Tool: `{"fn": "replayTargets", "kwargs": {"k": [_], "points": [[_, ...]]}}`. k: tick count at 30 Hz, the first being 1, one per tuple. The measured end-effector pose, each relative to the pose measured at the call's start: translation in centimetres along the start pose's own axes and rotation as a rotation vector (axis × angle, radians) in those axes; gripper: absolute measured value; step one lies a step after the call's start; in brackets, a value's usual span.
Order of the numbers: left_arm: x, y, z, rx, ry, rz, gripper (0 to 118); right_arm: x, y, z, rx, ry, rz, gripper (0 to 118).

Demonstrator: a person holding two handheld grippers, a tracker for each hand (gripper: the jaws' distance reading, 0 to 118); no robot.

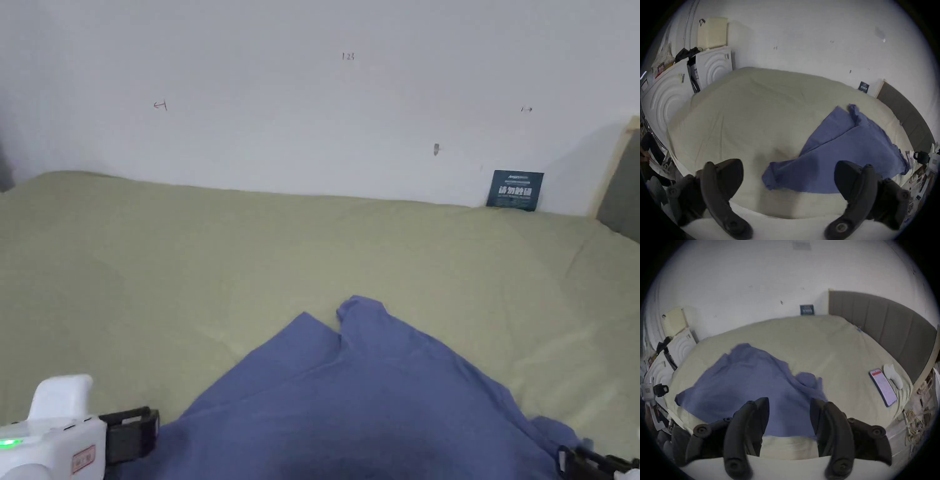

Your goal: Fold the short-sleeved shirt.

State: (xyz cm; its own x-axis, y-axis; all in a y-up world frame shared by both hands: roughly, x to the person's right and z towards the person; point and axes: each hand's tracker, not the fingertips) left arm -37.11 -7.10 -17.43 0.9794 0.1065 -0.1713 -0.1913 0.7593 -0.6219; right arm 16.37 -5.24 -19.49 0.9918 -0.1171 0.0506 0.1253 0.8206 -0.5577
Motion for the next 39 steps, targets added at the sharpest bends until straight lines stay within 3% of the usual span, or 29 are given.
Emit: {"fn": "replayTargets", "kwargs": {"k": [1, 2, 3, 4, 6, 11, 15, 22, 23, 25, 26, 31, 32, 33, 35, 36, 39], "points": [[0.5, -0.2, 0.7, 0.026, 0.001, 0.004, 95, -1.3, -0.1, 0.6, 0.036, 0.02, 0.01, 53], [1.3, -0.3, 1.4, 0.053, -0.003, 0.002, 74, -2.9, -0.3, 1.3, 0.072, 0.041, 0.015, 36], [1.9, -0.6, 2.1, 0.054, -0.013, -0.004, 28, -4.6, -0.6, 2.0, 0.102, 0.051, 0.041, 1], [2.2, -0.8, 2.4, 0.055, -0.031, -0.014, 0, -6.0, -1.2, 2.4, 0.109, 0.035, 0.04, 1], [2.8, -1.5, 2.7, 0.069, -0.028, -0.026, 0, -8.6, -1.3, 3.3, 0.139, 0.092, 0.081, 1], [1.8, -2.6, 2.8, 0.05, -0.014, -0.038, 0, -13.0, -3.0, 3.7, 0.175, 0.092, 0.148, 1], [-0.8, -3.2, 0.6, -0.022, 0.06, -0.049, 0, -14.8, -4.1, 2.9, 0.137, 0.147, 0.149, 1], [-4.3, -2.5, -3.1, -0.137, 0.033, 0.009, 0, -16.4, -5.4, 0.9, 0.054, 0.167, 0.181, 1], [-4.6, -2.3, -3.8, -0.17, 0.025, -0.001, 11, -16.6, -5.6, 0.5, 0.046, 0.168, 0.181, 1], [-5.1, -1.9, -5.5, -0.216, 0.004, 0.002, 97, -16.7, -5.7, -0.3, 0.018, 0.182, 0.179, 1], [-4.8, -1.9, -6.3, -0.211, 0.025, -0.003, 118, -16.8, -5.8, -0.7, 0.008, 0.18, 0.183, 1], [-4.6, -2.2, -9.7, -0.236, 0.072, -0.066, 116, -16.8, -6.2, -2.9, -0.051, 0.177, 0.198, 1], [-4.7, -2.3, -10.2, -0.261, 0.059, -0.06, 111, -16.7, -6.2, -3.5, -0.064, 0.177, 0.195, 1], [-4.7, -2.5, -10.3, -0.288, 0.034, -0.051, 87, -16.5, -6.1, -4.3, -0.078, 0.175, 0.191, 1], [-4.6, -1.8, -9.7, -0.291, -0.016, -0.045, 20, -15.9, -5.6, -5.7, -0.091, 0.166, 0.189, 1], [-4.3, -2.0, -9.5, -0.272, -0.029, -0.055, 6, -15.5, -5.0, -6.7, -0.094, 0.159, 0.189, 1], [-3.8, -1.7, -9.3, -0.28, -0.034, -0.096, 6, -14.4, -1.7, -10.6, -0.097, 0.158, 0.181, 1]]}}
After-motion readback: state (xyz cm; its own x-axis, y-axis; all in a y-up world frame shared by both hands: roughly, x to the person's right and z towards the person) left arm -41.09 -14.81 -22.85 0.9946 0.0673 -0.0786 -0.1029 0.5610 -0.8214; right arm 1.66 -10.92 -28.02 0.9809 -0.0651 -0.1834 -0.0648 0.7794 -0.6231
